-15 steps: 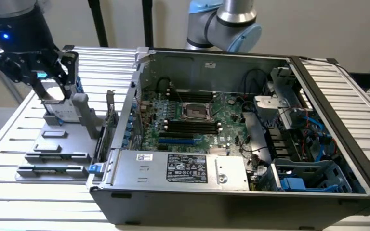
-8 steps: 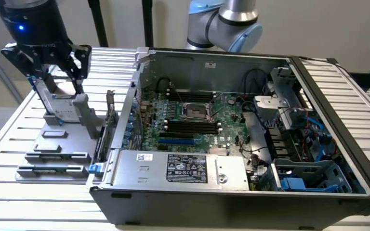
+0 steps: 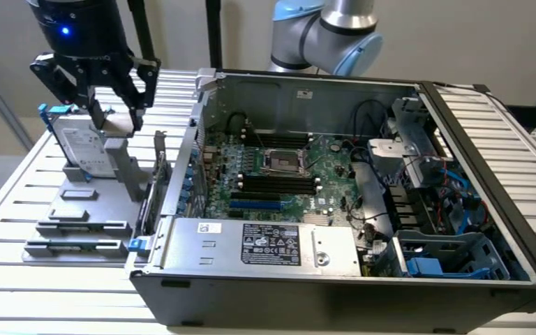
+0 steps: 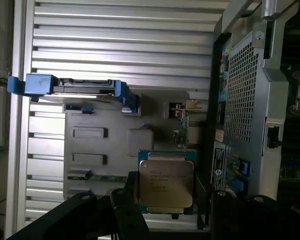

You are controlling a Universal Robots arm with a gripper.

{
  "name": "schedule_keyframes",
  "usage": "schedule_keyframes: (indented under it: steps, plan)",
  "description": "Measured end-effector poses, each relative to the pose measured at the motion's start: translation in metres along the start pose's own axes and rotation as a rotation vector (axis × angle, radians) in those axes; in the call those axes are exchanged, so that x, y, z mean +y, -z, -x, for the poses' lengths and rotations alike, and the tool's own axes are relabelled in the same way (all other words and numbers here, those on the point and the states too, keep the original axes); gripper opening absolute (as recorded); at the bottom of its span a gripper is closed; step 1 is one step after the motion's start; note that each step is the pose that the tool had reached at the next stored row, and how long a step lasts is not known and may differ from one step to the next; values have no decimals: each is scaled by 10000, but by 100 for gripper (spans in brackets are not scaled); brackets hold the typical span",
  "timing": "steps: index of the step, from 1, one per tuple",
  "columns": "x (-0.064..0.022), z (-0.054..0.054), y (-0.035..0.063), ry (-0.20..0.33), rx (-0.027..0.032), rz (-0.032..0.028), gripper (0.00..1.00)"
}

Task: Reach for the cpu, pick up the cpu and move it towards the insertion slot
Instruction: 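Pick up the cpu and move it towards the insertion slot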

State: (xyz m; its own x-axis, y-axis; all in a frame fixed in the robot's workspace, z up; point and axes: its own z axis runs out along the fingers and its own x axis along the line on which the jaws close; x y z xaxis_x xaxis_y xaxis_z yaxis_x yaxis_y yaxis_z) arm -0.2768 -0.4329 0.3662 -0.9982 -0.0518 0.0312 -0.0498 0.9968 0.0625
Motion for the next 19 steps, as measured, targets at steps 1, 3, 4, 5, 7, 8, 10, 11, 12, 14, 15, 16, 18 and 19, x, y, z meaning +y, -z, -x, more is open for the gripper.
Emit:
schedule_keyframes:
  steps: [1, 3, 4, 5, 7, 8, 10, 11, 12, 14, 15, 16, 18, 19]
  plan:
    - [-2, 44, 13, 1, 3, 10, 54]
    - [-5, 136, 39, 1, 8, 30, 54]
    - [-6, 181, 52, 0, 11, 39, 54]
    - [-8, 225, 64, 0, 14, 48, 54]
    - [-12, 316, 85, 2, 19, 64, 54]
    - [-13, 360, 95, 1, 21, 71, 54]
    - [-17, 450, 112, 1, 25, 86, 54]
    - [-19, 495, 120, 2, 27, 92, 54]
    - [-21, 539, 127, 3, 28, 99, 54]
    - [-24, 630, 139, 1, 31, 111, 54]
    - [-27, 679, 145, 2, 33, 116, 54]
    - [-29, 721, 149, 3, 34, 121, 54]
    - [-33, 812, 155, 1, 36, 129, 54]
    - [-35, 857, 158, 2, 37, 132, 54]
